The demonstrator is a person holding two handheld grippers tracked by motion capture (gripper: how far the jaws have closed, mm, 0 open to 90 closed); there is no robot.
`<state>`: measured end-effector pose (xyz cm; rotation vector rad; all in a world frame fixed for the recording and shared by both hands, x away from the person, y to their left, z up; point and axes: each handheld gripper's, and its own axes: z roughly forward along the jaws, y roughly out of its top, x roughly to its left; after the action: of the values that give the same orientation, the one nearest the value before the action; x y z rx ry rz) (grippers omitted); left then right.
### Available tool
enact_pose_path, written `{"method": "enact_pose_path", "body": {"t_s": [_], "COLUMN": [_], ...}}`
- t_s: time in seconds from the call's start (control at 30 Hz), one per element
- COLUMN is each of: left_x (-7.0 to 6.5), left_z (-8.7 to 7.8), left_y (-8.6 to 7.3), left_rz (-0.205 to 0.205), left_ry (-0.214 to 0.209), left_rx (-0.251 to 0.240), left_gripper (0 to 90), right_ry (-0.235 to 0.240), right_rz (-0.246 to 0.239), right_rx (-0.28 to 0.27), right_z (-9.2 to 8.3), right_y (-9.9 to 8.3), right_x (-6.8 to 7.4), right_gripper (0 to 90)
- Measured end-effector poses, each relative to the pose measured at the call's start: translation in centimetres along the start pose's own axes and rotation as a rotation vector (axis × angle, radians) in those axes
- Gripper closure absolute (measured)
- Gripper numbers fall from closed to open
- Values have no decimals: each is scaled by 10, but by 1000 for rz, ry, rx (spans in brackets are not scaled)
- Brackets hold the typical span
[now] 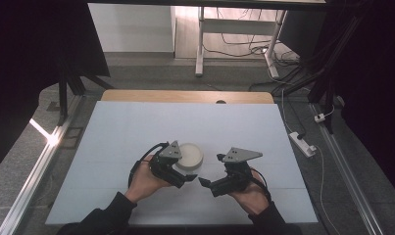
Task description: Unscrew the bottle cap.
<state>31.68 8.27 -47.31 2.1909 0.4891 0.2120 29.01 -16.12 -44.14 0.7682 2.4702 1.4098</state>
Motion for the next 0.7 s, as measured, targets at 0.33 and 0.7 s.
{"method": "enact_pose_path", "body": {"t_s": [0.33, 0.7], "left_x": [-2, -2], "left_z": [1, 2], "left_y": [0, 0], "left_rz": [10, 13], "left_ry": [-4, -10], "left_rx": [8, 15], "left_gripper": [74, 73], "right_ry": [1, 4], "right_rz": [-19, -35], "right_rx": [-8, -17], "right_z": [15, 36], "right_y": [17, 33], "right_x": [5, 8], "right_gripper": [0, 0]}}
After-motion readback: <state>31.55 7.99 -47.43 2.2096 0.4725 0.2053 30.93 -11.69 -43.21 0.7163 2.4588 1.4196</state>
